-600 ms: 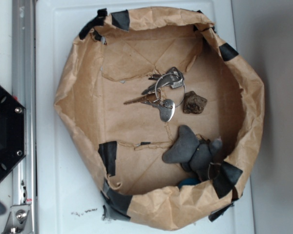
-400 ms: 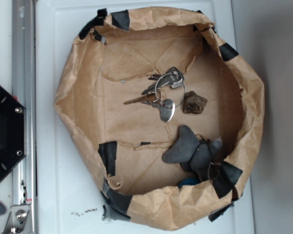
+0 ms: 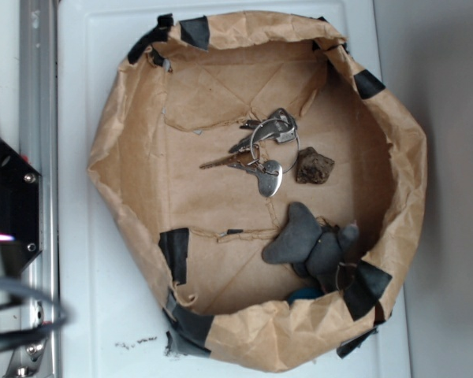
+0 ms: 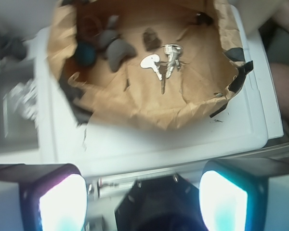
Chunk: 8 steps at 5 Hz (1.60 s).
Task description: Grab the silver keys.
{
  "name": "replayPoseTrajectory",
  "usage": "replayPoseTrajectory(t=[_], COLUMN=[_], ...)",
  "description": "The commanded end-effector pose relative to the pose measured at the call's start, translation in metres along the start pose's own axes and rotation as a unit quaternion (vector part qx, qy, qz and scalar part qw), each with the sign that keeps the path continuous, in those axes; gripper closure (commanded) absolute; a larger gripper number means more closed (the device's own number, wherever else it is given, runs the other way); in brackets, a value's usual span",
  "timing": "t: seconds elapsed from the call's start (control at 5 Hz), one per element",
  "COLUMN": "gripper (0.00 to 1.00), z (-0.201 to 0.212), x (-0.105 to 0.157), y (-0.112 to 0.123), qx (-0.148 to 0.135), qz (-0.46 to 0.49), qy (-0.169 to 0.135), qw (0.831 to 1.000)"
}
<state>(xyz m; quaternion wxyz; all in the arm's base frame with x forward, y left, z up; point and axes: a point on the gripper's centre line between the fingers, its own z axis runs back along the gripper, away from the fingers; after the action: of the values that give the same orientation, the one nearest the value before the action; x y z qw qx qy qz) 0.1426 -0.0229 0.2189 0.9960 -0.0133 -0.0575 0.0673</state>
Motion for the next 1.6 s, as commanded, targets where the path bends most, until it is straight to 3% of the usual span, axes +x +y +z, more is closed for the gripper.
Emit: replayPoseTrajectory(t=[0.0,0.2,0.4,0.6,1.4], gripper=[0.0,0.0,0.0,0.0,0.0], z=[-0.033,-0.056,-0.039,-0.02,-0.02], x=[-0.001,0.016,0.061,0.103,0.103], y=[-0.003,-0.001,0.003,0.003,0.003], qx=[0.003,-0.004,-0.026,-0.036,-0.036], qz=[0.035,0.041,0.03,0.04,0.04], qy=[0.005,0.003,0.023,0.001,0.001], qw=[0.999,0.999,0.999,0.999,0.999])
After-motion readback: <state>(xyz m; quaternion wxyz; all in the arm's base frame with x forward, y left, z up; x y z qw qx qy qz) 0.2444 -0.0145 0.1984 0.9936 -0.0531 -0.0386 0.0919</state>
